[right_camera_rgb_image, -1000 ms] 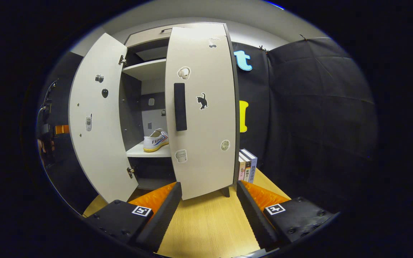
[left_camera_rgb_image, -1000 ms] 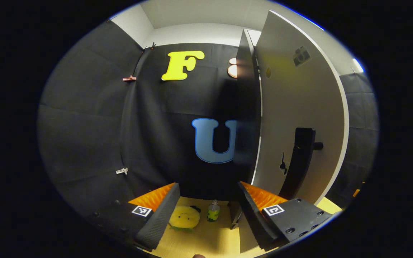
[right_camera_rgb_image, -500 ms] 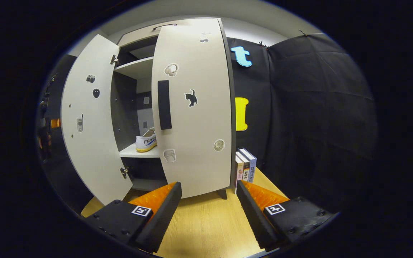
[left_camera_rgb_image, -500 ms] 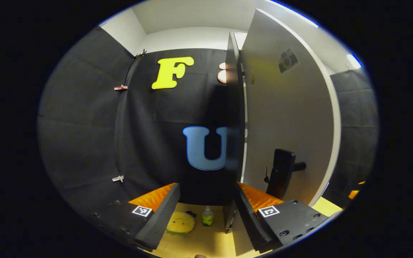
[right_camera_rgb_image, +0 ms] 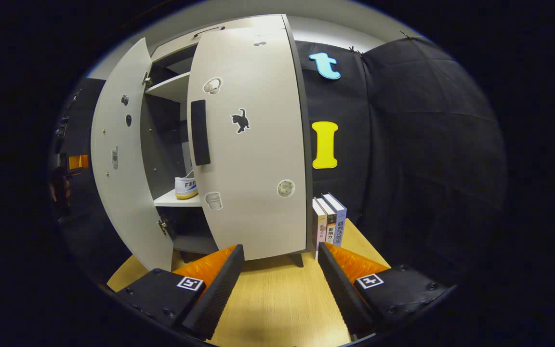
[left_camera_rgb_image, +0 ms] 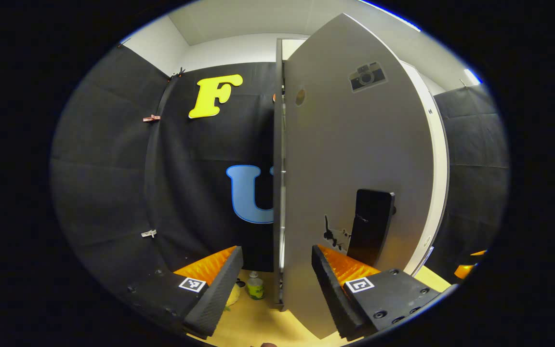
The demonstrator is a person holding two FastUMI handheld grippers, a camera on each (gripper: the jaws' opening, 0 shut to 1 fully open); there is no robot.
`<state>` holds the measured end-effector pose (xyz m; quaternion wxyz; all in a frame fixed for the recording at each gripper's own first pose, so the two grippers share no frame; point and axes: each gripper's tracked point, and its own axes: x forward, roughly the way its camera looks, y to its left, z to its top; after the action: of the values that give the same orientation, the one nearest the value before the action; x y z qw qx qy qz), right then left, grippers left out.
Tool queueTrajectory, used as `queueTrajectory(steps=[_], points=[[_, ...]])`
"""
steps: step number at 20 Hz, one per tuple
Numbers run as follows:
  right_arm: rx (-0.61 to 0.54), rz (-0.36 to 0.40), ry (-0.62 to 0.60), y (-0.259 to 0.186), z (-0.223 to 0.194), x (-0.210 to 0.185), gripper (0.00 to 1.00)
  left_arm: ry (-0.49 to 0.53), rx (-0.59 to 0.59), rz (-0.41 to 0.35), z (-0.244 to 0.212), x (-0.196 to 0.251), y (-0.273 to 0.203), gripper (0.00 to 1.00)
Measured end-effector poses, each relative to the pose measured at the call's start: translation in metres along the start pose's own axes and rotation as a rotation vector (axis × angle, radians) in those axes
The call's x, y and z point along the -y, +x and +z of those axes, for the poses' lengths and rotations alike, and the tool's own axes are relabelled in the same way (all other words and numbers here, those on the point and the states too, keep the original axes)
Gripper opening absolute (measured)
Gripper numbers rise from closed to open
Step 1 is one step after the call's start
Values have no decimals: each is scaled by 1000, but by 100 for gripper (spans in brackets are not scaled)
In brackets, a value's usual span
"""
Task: Grab one shoe with the right hand and put it into the shoe cabinet, grab the other shoe with the left hand and put it into the shoe cabinet; then close the right door with the right hand and the left door with the left hand.
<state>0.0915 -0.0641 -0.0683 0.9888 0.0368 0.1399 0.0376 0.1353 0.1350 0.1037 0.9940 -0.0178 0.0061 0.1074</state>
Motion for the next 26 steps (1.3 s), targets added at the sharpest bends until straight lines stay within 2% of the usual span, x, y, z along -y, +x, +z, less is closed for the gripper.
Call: queueTrajectory(steps=[2,5,6,10,13,17,21,24,26], points=[[5,7,8,6,3,10,99,-18,-4,-36,-2,38,11,90],[8,33,2,16,10,23,98,-29,-11,-129,-3,99,20,91],[10,44,-4,19,13,26,99,-24,-2,-131,-1,112,17,94],[53,99,-32,29,32,31,98,11,10,-114,-8,139,-2,95],[79,143,-43,37,38,26,98,12,23,-94,-17,141,-23,96],[117,162,-45,27,57,6,99,0,62,-120,-13,138,-64,95],[197,134,-79,0,84,-18,98,-37,100,-95,-7,112,-109,95],[258,100,-71,-31,101,-32,99,11,145,-28,-7,79,-139,95],[272,71,-42,-52,96,-37,98,27,138,-7,-22,68,-155,95]])
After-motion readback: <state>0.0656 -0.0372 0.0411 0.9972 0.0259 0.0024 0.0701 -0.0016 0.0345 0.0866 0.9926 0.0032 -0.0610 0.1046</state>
